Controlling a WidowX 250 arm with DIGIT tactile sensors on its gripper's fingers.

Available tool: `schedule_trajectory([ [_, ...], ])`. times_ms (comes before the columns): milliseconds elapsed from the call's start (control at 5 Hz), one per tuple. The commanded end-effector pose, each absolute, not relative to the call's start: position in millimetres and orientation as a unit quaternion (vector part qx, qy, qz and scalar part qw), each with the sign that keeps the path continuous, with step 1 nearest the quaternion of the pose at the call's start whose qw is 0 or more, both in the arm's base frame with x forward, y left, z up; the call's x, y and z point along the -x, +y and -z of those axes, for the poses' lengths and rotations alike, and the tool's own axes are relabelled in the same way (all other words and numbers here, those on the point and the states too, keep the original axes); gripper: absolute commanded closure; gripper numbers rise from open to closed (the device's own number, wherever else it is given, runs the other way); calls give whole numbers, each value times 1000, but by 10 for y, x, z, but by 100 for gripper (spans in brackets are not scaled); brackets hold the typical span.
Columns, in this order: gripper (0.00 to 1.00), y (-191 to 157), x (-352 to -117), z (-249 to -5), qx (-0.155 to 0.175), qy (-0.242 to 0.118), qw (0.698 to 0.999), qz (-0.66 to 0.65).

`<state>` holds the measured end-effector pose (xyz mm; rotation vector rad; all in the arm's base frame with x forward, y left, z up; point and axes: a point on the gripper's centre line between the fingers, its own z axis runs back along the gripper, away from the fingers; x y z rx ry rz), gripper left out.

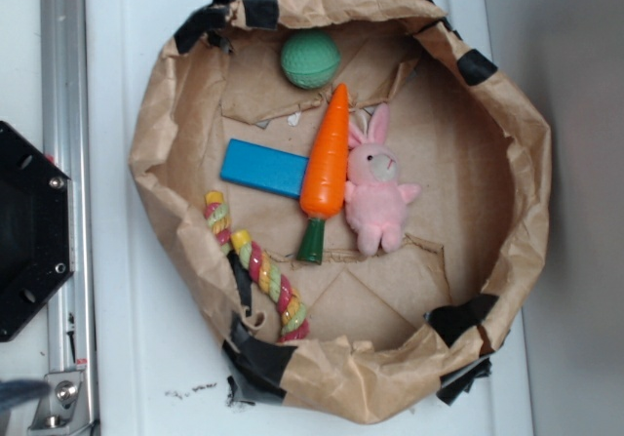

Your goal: Grab the carrot.

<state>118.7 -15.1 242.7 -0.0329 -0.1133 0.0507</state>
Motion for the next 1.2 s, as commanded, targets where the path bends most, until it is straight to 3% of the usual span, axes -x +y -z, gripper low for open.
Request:
schedule_trajectory([
  [0, 0, -151, -1187, -2427, 16, -57, 998, -25],
  [200, 0, 15, -1667, -1949, 0, -57, 994, -96],
  [600, 0, 30, -2334, -1445, -13, -59, 976, -207],
  [1000, 0, -3, -2634, -809, -56, -35, 970, -232],
])
